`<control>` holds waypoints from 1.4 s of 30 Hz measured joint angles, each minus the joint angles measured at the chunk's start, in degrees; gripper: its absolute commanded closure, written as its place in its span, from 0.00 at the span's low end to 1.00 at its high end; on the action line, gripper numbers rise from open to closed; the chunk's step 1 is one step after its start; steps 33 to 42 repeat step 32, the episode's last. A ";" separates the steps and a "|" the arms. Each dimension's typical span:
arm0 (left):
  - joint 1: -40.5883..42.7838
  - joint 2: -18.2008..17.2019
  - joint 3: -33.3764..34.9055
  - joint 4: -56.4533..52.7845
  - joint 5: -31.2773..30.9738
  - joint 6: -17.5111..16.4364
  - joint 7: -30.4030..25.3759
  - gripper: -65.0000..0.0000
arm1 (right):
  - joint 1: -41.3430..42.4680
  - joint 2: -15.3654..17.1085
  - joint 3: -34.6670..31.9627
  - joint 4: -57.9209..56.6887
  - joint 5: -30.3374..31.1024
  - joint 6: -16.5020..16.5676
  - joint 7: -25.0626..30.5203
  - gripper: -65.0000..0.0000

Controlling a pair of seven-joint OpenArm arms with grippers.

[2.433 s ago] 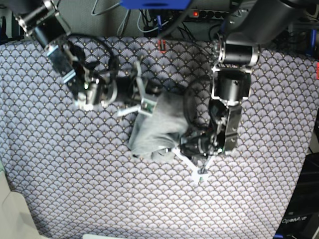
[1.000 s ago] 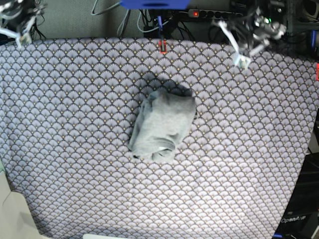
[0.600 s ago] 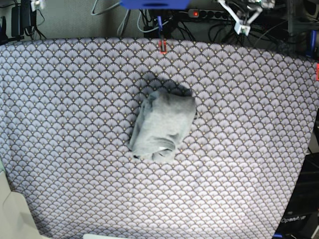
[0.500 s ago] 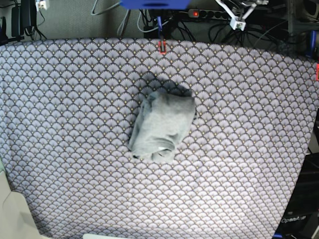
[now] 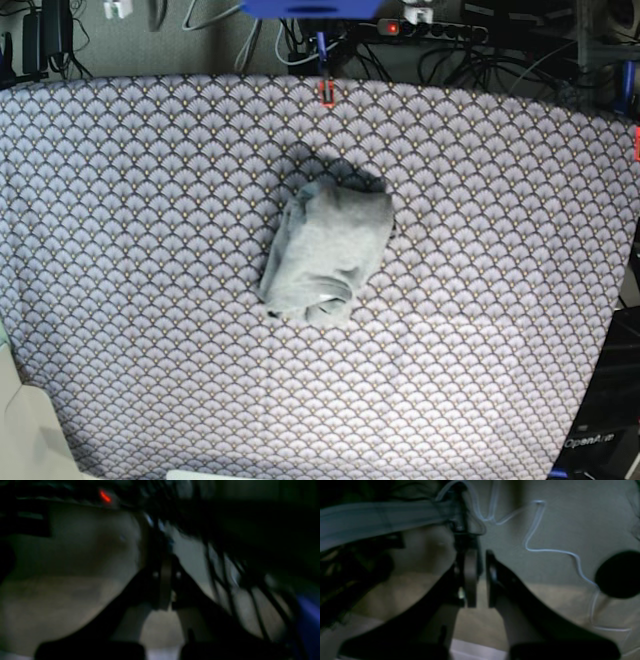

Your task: Fold the T-shirt properly

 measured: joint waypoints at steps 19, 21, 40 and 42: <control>-5.07 -1.86 0.22 0.39 1.25 8.20 10.27 1.00 | 4.42 -11.37 0.11 -0.20 3.58 -31.78 -4.61 1.00; -5.14 -1.57 0.07 0.39 1.62 8.13 10.45 1.00 | 4.42 -12.13 0.11 -0.24 3.58 -31.95 -4.66 1.00; -6.10 -1.07 0.20 0.39 1.99 8.15 10.58 1.00 | 4.44 -12.76 0.09 -0.28 3.58 -31.95 -4.63 1.00; -6.10 -1.07 0.20 0.39 1.99 8.15 10.58 1.00 | 4.44 -12.76 0.09 -0.28 3.58 -31.95 -4.63 1.00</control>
